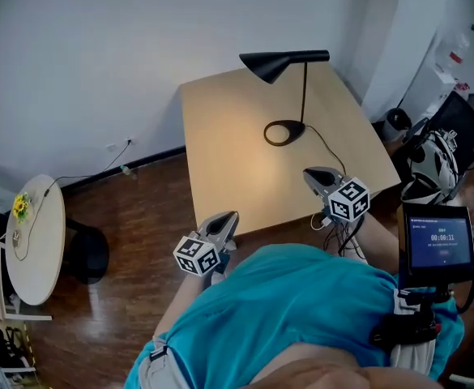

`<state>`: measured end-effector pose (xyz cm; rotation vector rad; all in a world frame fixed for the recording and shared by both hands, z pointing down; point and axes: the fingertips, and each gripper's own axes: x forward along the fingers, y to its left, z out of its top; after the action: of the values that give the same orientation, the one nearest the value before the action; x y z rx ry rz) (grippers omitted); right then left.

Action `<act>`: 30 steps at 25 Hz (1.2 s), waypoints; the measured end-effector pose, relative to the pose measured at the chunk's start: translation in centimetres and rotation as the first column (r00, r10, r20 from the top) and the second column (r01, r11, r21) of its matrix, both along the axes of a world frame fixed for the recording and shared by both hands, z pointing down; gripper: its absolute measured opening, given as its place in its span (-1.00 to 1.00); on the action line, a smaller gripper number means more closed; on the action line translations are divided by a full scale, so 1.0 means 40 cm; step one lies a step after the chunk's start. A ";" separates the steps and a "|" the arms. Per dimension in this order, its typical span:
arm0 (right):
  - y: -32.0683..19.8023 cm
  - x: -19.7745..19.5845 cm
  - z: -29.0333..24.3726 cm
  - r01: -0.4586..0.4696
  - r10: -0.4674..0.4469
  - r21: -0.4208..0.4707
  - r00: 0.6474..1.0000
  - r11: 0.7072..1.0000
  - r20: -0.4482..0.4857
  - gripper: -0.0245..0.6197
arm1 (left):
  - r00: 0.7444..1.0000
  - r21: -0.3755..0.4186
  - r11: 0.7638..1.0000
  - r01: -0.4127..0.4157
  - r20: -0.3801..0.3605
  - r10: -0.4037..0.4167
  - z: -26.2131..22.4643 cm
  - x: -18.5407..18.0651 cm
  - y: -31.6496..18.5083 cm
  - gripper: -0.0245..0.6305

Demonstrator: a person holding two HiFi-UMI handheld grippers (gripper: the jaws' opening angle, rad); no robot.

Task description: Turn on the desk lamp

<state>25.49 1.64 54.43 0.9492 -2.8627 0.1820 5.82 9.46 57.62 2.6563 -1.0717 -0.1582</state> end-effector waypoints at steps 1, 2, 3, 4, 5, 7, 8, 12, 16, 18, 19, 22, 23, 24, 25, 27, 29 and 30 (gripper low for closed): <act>0.018 0.007 -0.002 -0.015 0.015 -0.003 1.000 1.000 -0.002 -0.92 | 1.000 0.003 1.000 -0.007 -0.007 0.007 -0.003 0.002 0.017 -0.93; 0.037 0.010 -0.003 -0.025 0.025 -0.005 1.000 1.000 -0.003 -0.92 | 1.000 0.004 1.000 -0.013 -0.015 0.013 -0.006 0.003 0.034 -0.93; 0.057 0.009 -0.004 -0.030 0.030 -0.004 1.000 1.000 -0.004 -0.92 | 1.000 0.004 1.000 -0.021 -0.021 0.021 -0.010 0.006 0.051 -0.93; 0.077 0.009 -0.007 -0.029 0.029 0.000 1.000 1.000 -0.005 -0.92 | 0.999 0.004 1.000 -0.029 -0.025 0.029 -0.014 0.013 0.067 -0.93; 0.095 0.013 -0.014 -0.027 0.027 0.006 1.000 1.000 -0.004 -0.92 | 0.999 0.005 0.999 -0.038 -0.027 0.039 -0.019 0.025 0.082 -0.93; 0.135 0.036 -0.033 -0.023 0.023 0.019 1.000 1.000 0.000 -0.92 | 0.998 0.010 0.998 -0.055 -0.021 0.056 -0.026 0.064 0.113 -0.93; 0.157 0.055 -0.042 -0.020 0.020 0.026 1.000 0.999 0.003 -0.92 | 0.998 0.013 0.998 -0.061 -0.016 0.061 -0.028 0.090 0.130 -0.92; 0.257 0.189 -0.063 0.008 -0.009 0.062 1.000 0.998 0.010 -0.92 | 0.998 0.023 0.998 -0.062 0.002 0.061 -0.043 0.243 0.200 -0.92; 0.362 0.353 -0.048 0.043 -0.044 0.076 0.999 0.996 0.012 -0.92 | 0.999 0.010 1.000 -0.029 -0.023 0.029 -0.050 0.409 0.293 -0.92; 0.402 0.441 -0.016 0.066 -0.067 0.065 0.998 0.996 0.009 -0.92 | 0.999 -0.013 1.000 -0.012 -0.043 0.011 -0.040 0.497 0.337 -0.92; 0.413 0.485 0.008 0.076 -0.076 0.050 0.997 0.996 0.012 -0.92 | 0.999 -0.023 1.000 -0.007 -0.042 0.006 -0.031 0.544 0.354 -0.93; 0.429 0.587 0.091 0.089 -0.088 -0.005 0.995 0.996 0.047 -0.92 | 1.000 -0.023 1.000 0.002 0.014 -0.002 0.011 0.667 0.410 -0.92; 0.443 0.599 0.111 0.100 -0.099 -0.009 0.993 0.995 0.060 -0.92 | 0.999 -0.014 1.000 0.010 0.035 -0.010 0.022 0.686 0.433 -0.92; 0.463 0.598 0.121 0.118 -0.117 -0.001 0.991 0.993 0.069 -0.92 | 0.999 -0.003 1.000 0.025 0.047 -0.025 0.028 0.689 0.456 -0.92; 0.486 0.588 0.121 0.138 -0.139 0.015 0.988 0.990 0.071 -0.92 | 0.998 0.003 0.999 0.046 0.047 -0.046 0.029 0.680 0.478 -0.92; 0.539 0.558 0.101 0.172 -0.175 0.050 0.982 0.984 0.065 -0.92 | 0.996 0.007 0.996 0.091 0.023 -0.091 0.026 0.644 0.524 -0.92; 0.608 0.526 0.075 0.190 -0.195 0.074 0.979 0.979 0.058 -0.92 | 0.994 0.028 0.994 0.108 0.008 -0.108 0.022 0.608 0.590 -0.92; 0.652 0.507 0.064 0.194 -0.199 0.082 0.979 0.977 0.051 -0.92 | 0.994 0.043 0.993 0.107 0.006 -0.107 0.018 0.589 0.634 -0.92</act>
<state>45.77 27.70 56.99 0.6759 -3.0146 0.0831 29.40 34.82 58.32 2.6397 -1.2275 -0.1935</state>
